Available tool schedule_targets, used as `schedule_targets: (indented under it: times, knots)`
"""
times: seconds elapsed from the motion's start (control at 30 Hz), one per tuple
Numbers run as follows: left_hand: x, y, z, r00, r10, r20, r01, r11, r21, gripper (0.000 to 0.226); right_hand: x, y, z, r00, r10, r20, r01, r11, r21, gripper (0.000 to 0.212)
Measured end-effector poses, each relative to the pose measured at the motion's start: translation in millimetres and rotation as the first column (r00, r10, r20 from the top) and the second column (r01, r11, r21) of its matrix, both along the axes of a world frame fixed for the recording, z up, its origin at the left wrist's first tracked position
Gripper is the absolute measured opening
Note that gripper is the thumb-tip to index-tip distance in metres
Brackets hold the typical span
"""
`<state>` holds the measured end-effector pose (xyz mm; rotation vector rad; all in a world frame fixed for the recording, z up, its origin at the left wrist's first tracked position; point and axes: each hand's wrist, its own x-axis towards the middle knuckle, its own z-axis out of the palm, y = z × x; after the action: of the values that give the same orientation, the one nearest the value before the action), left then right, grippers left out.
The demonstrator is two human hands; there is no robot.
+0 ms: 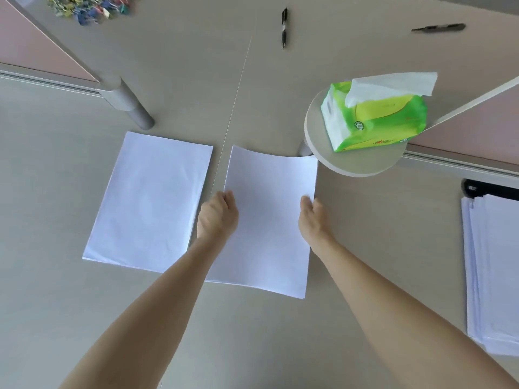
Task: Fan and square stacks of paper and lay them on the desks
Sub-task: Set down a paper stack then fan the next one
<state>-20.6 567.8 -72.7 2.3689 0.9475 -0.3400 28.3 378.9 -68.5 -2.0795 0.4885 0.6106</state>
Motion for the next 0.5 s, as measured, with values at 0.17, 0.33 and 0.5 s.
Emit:
schedule_targets:
  times: [0.17, 0.33, 0.5]
  knots:
    - [-5.1, -11.3, 10.2, 1.000, 0.005, 0.013, -0.006, 0.998, 0.058, 0.051, 1.7, -4.5, 3.2, 0.993, 0.105, -0.048, -0.112, 0.978, -0.179, 0.037]
    - [-6.2, -8.8, 17.7, 0.998, 0.039, -0.048, -0.039, 0.999, -0.001, 0.057, -7.2, -12.1, 5.2, 0.981, 0.190, -0.044, -0.195, 0.931, -0.310, 0.040]
    - [-5.9, -9.5, 27.8, 0.983, 0.142, -0.113, -0.153, 0.983, -0.099, 0.060, -8.8, -12.9, 11.7, 0.977, 0.173, -0.127, -0.199, 0.953, -0.228, 0.051]
